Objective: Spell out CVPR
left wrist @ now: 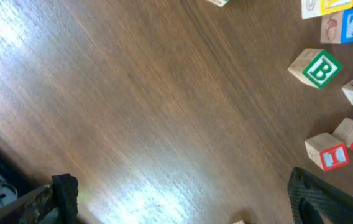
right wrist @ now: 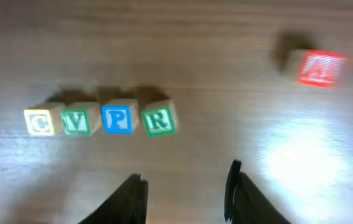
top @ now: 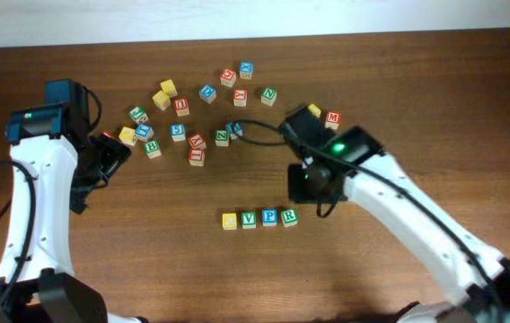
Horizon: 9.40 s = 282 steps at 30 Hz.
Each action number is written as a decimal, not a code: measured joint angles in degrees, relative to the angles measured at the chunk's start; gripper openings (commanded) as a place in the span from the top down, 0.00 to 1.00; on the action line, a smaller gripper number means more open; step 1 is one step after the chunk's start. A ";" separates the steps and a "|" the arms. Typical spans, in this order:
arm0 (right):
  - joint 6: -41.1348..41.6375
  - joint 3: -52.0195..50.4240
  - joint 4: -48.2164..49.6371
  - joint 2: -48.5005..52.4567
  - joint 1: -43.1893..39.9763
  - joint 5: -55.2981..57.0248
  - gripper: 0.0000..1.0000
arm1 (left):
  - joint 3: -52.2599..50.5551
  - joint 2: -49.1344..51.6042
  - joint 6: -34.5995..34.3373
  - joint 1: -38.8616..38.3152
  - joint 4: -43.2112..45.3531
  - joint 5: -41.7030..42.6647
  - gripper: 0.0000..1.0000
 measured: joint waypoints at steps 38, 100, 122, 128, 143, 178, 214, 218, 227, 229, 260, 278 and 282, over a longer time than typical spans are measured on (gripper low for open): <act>-4.20 -15.43 15.34 15.63 -3.89 -9.27 0.96 | -0.15 0.00 0.00 0.00 0.07 0.00 0.01; -5.62 -22.86 21.84 9.53 -12.87 -13.35 0.96 | -29.20 7.85 19.58 -27.50 29.31 15.02 1.00; -2.86 -25.70 29.53 9.64 -7.50 -16.72 0.96 | -29.16 9.70 19.58 -29.22 33.07 21.46 1.00; -2.86 -25.70 31.39 9.64 -7.50 -18.18 0.96 | -29.16 9.75 19.58 -29.22 33.18 21.68 1.00; -1.03 -25.70 33.38 9.64 -3.63 -18.18 0.96 | -29.16 9.75 19.58 -32.09 34.53 22.05 1.00; -4.70 -16.76 18.32 9.97 -10.91 -16.17 0.96 | -29.11 0.46 19.61 -22.01 29.05 12.11 1.00; 3.54 -8.17 25.99 19.52 4.17 -11.76 0.96 | -29.11 -1.88 14.84 -10.19 24.06 5.84 1.00; 3.54 -8.17 25.99 19.52 4.17 -12.68 0.96 | -29.11 -1.88 14.84 -10.19 24.09 5.84 1.00; 3.54 -8.17 25.99 19.52 4.17 -13.97 0.96 | -29.11 -1.88 14.84 -10.19 24.09 5.84 1.00; 3.56 -8.17 25.77 19.52 4.17 -14.14 0.96 | -29.11 -1.88 14.84 -10.19 24.13 5.84 1.00; -6.40 -12.28 11.54 19.78 -6.69 -14.62 0.96 | -29.18 8.90 19.58 -31.10 34.42 15.98 1.00; -3.91 -12.96 19.80 19.78 -2.21 -18.56 0.96 | -29.05 9.44 19.61 -32.76 34.86 18.86 1.00; -3.52 -12.96 20.06 19.78 -2.21 -18.36 0.95 | -29.05 9.44 19.61 -32.76 34.36 18.88 1.00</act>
